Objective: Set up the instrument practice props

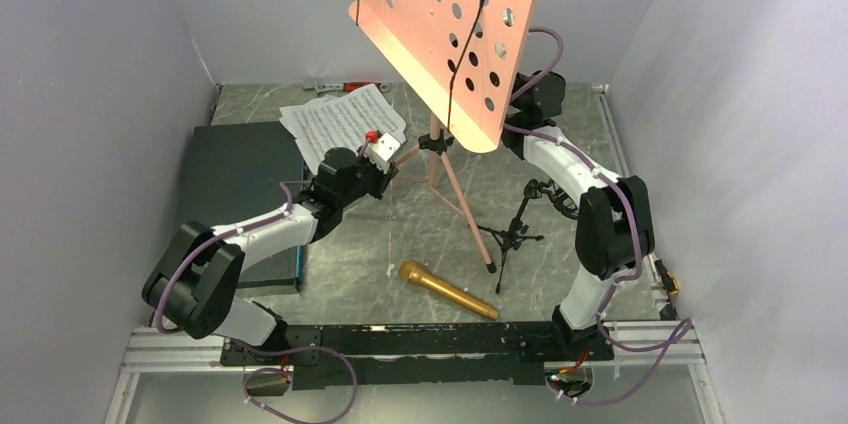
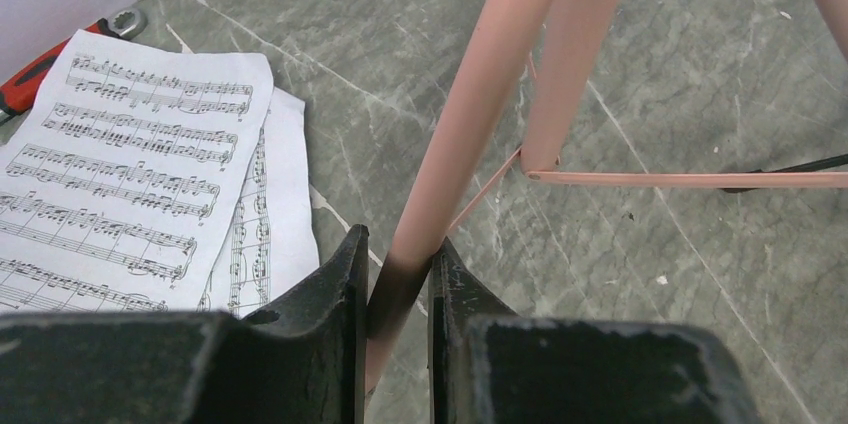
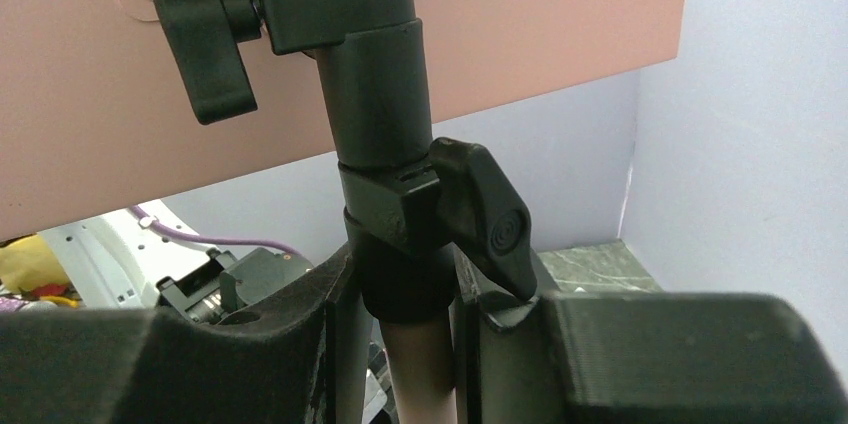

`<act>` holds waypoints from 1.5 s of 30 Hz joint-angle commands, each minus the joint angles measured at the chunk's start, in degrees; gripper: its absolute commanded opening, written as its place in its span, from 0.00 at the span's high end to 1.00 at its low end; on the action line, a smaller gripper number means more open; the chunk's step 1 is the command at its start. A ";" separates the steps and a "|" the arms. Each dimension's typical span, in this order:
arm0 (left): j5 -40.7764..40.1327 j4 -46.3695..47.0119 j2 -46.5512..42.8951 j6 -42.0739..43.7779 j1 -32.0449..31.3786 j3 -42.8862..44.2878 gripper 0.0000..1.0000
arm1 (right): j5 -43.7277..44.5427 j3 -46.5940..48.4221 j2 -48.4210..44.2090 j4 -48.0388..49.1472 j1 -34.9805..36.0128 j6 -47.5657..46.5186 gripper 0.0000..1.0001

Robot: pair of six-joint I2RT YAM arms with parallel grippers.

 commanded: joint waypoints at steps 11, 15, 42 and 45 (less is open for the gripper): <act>-13.87 9.10 3.01 -12.08 3.06 0.17 0.97 | 0.96 5.76 -0.23 0.99 -0.47 -0.63 0.98; -14.33 10.05 4.38 -13.05 3.03 1.04 0.97 | -0.62 8.32 0.55 1.32 -0.90 -0.49 1.00; -19.02 10.14 7.46 -13.63 0.38 2.58 0.97 | -2.52 7.02 1.17 5.98 -4.65 6.12 0.66; -19.09 9.73 6.99 -13.23 0.32 2.41 0.97 | -2.97 6.32 0.64 6.24 -4.64 6.40 0.60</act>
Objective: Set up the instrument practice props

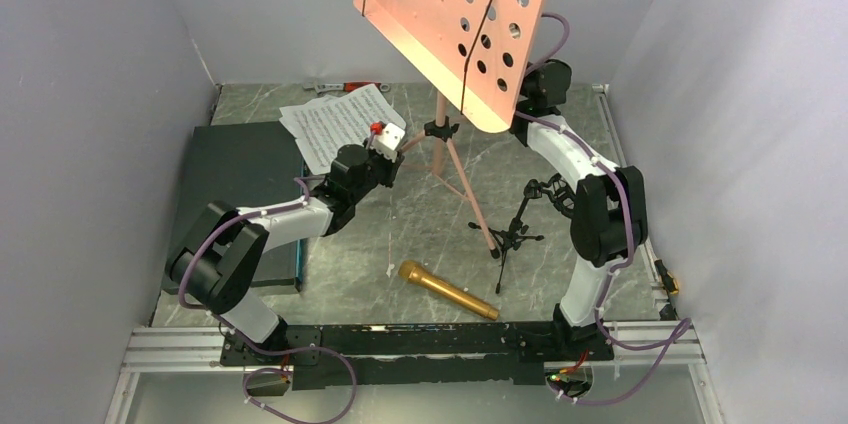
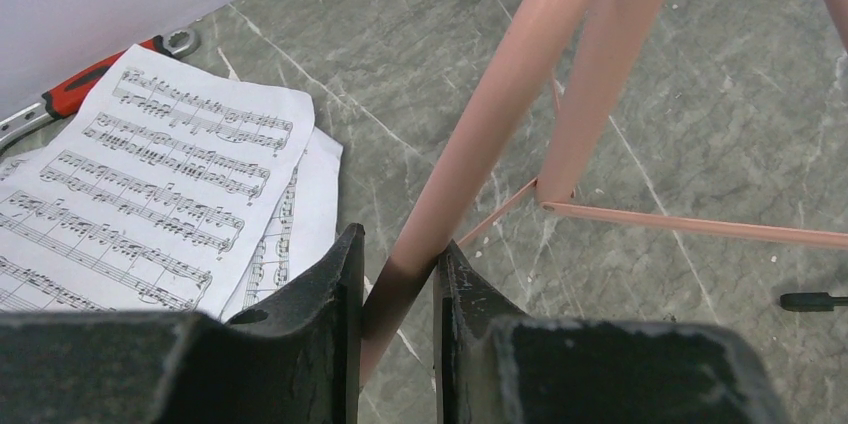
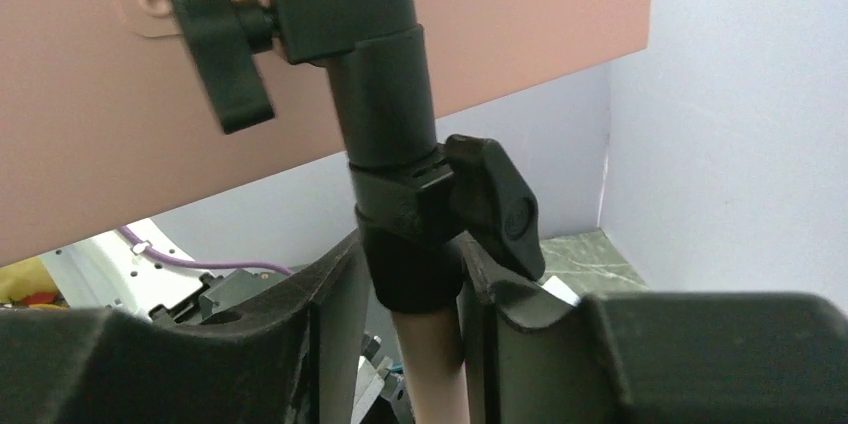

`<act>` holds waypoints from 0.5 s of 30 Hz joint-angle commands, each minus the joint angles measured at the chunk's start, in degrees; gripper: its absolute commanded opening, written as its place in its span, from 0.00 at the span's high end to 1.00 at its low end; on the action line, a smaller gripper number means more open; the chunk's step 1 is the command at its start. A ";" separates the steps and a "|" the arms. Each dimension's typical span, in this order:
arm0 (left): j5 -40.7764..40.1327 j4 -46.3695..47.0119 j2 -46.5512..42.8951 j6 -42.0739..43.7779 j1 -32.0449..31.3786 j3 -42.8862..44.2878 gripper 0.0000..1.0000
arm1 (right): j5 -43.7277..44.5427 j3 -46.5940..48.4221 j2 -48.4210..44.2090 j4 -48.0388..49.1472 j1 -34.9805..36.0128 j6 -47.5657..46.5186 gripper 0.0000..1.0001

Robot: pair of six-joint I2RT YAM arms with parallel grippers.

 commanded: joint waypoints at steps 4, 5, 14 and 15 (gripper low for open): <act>-10.22 -0.66 -1.91 -8.95 2.16 -1.16 0.97 | -1.49 -2.10 -5.66 6.71 -1.19 3.18 0.51; -10.16 -0.79 -1.91 -8.97 2.17 -1.22 0.97 | -1.46 -2.75 -6.10 6.40 -1.22 2.69 0.49; -9.73 -1.88 -3.01 -8.04 1.76 -1.63 0.97 | 0.31 -10.51 -11.69 0.61 -2.23 -3.95 0.28; -9.74 -2.07 -3.18 -7.95 1.67 -1.62 0.97 | 1.04 -11.69 -12.41 -0.20 -2.67 -4.59 0.25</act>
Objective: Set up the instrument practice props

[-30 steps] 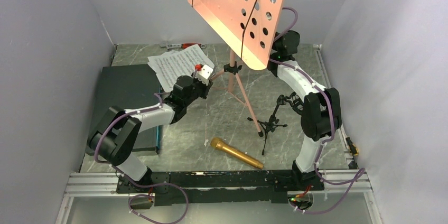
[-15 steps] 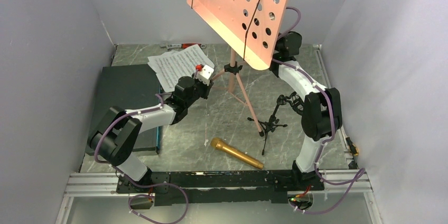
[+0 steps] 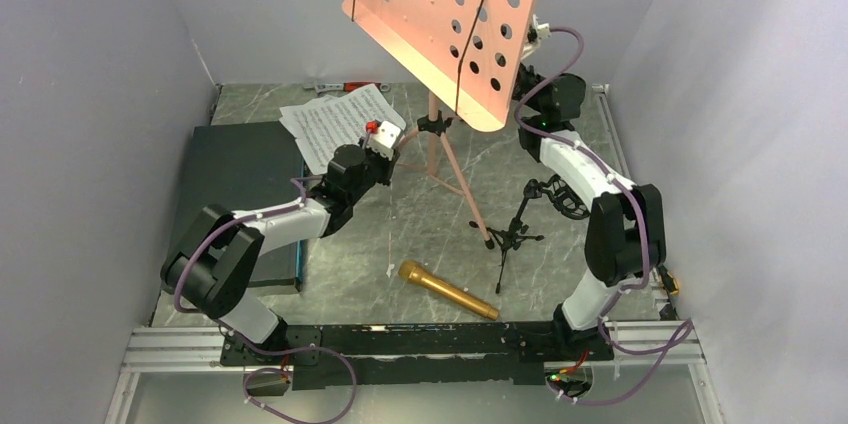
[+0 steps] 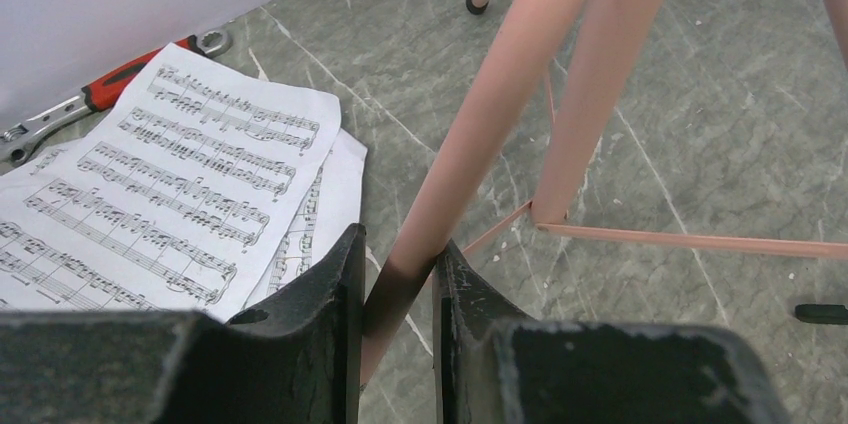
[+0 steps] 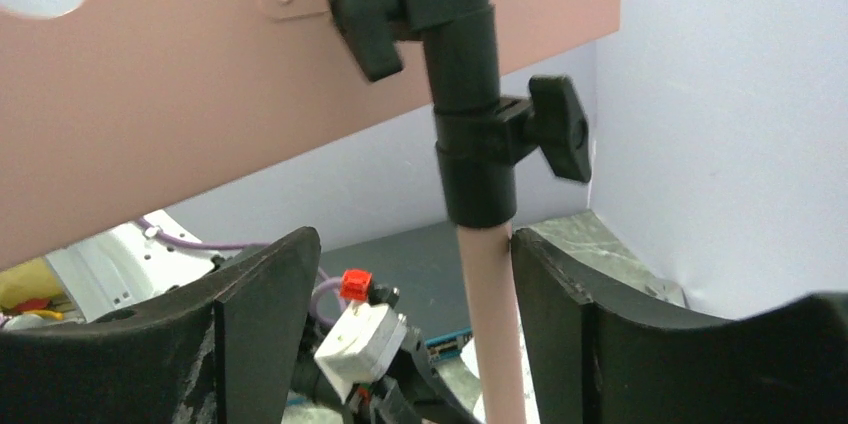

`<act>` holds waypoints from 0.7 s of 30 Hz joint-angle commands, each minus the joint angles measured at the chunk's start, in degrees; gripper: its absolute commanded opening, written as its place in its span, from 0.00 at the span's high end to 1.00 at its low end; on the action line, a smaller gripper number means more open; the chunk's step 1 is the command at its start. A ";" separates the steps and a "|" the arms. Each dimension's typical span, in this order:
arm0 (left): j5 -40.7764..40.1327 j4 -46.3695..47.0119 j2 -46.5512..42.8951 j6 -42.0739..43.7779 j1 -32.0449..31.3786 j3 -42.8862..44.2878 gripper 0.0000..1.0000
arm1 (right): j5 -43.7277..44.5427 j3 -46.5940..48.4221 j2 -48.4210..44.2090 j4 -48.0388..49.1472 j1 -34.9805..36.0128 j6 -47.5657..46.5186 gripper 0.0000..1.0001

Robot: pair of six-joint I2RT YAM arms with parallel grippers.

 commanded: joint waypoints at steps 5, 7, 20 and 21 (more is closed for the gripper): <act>-6.90 -3.15 -2.24 -7.14 1.16 -0.89 0.97 | 4.05 -9.09 -9.84 -3.26 -3.68 -5.82 0.13; -6.76 -3.75 -2.16 -6.95 1.10 -0.60 0.97 | 5.23 -10.82 -11.86 -6.10 -4.43 -7.77 0.10; -5.31 -5.07 -3.24 -7.08 0.37 -0.35 0.97 | 21.95 -22.19 -37.33 -37.43 -5.01 -28.73 0.01; -5.21 -5.08 -3.02 -6.89 0.30 -0.27 0.97 | 21.86 -22.79 -39.64 -39.48 -5.01 -29.42 0.01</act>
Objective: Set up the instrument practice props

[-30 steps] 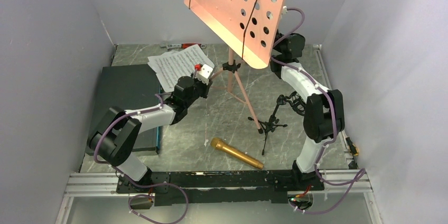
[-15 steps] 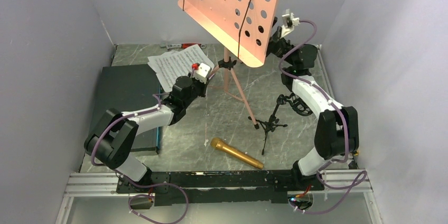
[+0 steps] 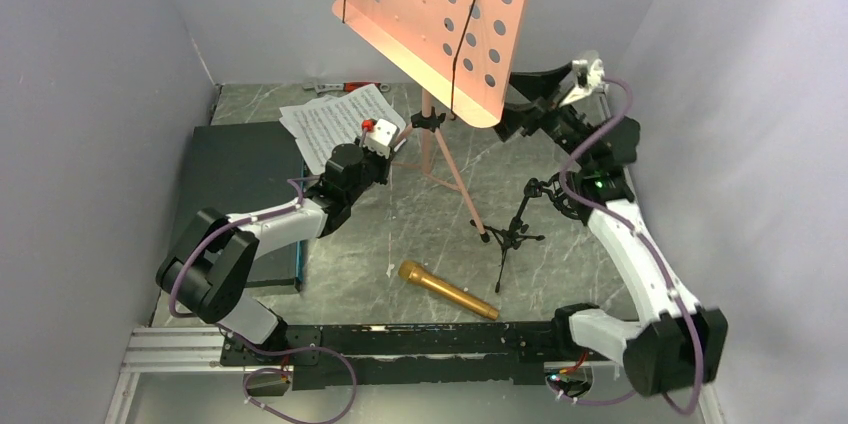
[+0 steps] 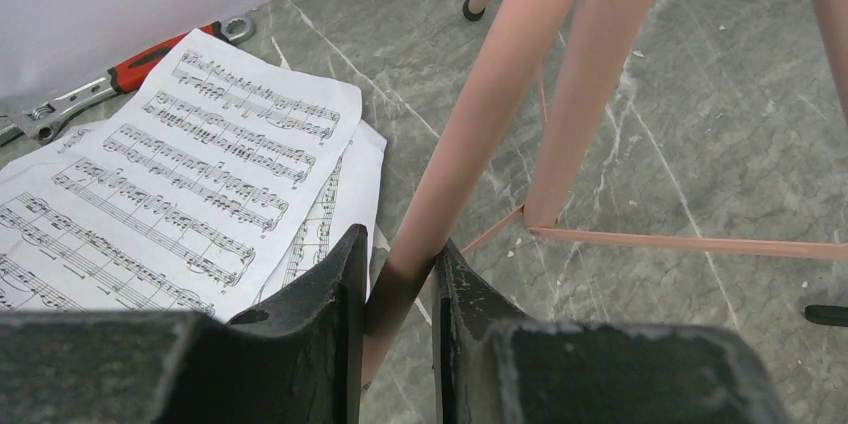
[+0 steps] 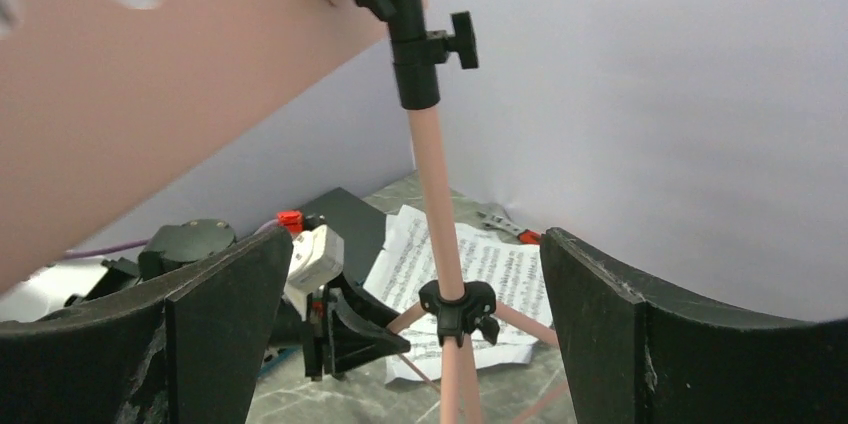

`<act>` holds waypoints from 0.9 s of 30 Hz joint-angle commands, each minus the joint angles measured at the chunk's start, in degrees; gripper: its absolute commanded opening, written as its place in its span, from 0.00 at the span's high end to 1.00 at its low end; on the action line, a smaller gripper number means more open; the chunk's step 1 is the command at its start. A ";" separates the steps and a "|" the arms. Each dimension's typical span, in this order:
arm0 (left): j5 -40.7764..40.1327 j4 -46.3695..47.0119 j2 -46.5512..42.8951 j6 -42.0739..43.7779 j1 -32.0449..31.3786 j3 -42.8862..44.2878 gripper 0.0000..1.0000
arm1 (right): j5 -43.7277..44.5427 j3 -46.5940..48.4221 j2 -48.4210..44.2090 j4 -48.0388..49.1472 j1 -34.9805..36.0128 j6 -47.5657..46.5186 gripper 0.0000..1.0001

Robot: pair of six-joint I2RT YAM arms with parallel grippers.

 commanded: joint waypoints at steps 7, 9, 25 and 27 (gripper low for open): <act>-2.79 -2.59 -1.19 -5.86 -0.14 -0.35 0.97 | 3.74 -3.90 -22.45 -19.74 0.00 -10.15 0.01; -2.67 -2.75 -1.32 -5.72 -0.12 -0.31 0.97 | 2.95 -4.57 -26.41 -21.70 0.00 -10.92 0.01; -2.38 -3.02 -2.79 -5.73 -0.12 -1.12 0.97 | -2.59 7.09 -20.15 -17.74 0.09 -2.85 0.01; -2.09 -3.02 -3.03 -5.83 -0.10 -1.14 0.97 | -3.29 9.11 -17.64 -16.98 0.37 -1.55 0.01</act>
